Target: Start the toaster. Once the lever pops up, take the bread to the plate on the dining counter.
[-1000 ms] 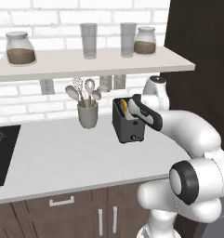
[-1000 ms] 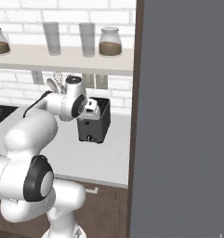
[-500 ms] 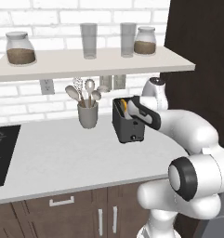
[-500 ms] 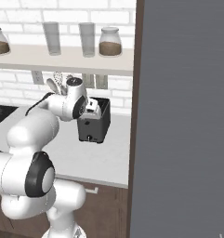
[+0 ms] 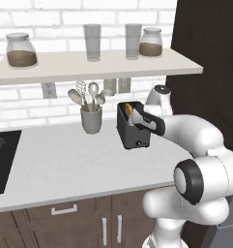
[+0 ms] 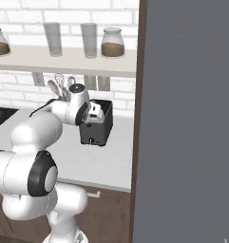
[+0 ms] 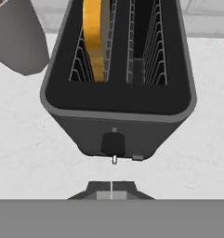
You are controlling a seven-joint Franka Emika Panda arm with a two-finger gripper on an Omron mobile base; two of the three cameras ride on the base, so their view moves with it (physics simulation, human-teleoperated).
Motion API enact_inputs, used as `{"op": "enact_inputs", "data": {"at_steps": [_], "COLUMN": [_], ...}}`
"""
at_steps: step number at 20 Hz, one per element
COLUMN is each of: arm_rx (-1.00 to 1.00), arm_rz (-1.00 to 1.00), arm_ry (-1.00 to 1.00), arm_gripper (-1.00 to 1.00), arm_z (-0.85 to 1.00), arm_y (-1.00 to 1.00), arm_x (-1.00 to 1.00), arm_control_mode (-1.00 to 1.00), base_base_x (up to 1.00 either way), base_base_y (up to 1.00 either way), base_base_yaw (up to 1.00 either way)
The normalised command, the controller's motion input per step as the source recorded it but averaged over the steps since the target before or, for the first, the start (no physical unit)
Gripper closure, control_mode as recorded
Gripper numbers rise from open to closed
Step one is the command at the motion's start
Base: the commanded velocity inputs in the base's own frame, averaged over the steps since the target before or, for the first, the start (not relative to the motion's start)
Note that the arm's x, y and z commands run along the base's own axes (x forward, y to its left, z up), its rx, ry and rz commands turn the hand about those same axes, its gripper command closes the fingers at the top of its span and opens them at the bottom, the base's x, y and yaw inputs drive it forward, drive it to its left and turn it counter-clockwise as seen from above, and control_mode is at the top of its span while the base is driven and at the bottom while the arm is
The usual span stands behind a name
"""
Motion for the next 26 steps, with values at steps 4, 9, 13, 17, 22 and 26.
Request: {"op": "enact_inputs", "data": {"at_steps": [4, 9, 13, 17, 22, 26], "arm_rx": [0.00, 0.00, 0.00, 0.00, 0.00, 0.00], "arm_rz": [0.00, 0.00, 0.00, 0.00, 0.00, 0.00], "arm_ry": [-0.02, -0.01, 0.00, 0.00, 0.00, 0.00], "arm_gripper": [1.00, 1.00, 1.00, 1.00, 1.00, 1.00], "arm_z": [-0.14, -0.17, -0.18, -0.21, -0.23, -0.37], "arm_y": [0.00, 0.00, 0.00, 0.00, 0.00, 0.00], "arm_x": [0.15, 0.16, 0.19, 0.20, 0.17, 0.07], "arm_control_mode": [-1.00, -1.00, -1.00, -1.00, -1.00, -1.00], "base_base_x": [0.00, 0.00, 0.00, 0.00, 0.00, 0.00], "base_base_y": [0.00, 0.00, 0.00, 0.00, 0.00, 0.00], "base_base_yaw": [0.00, 0.00, 0.00, 0.00, 0.00, 0.00]}}
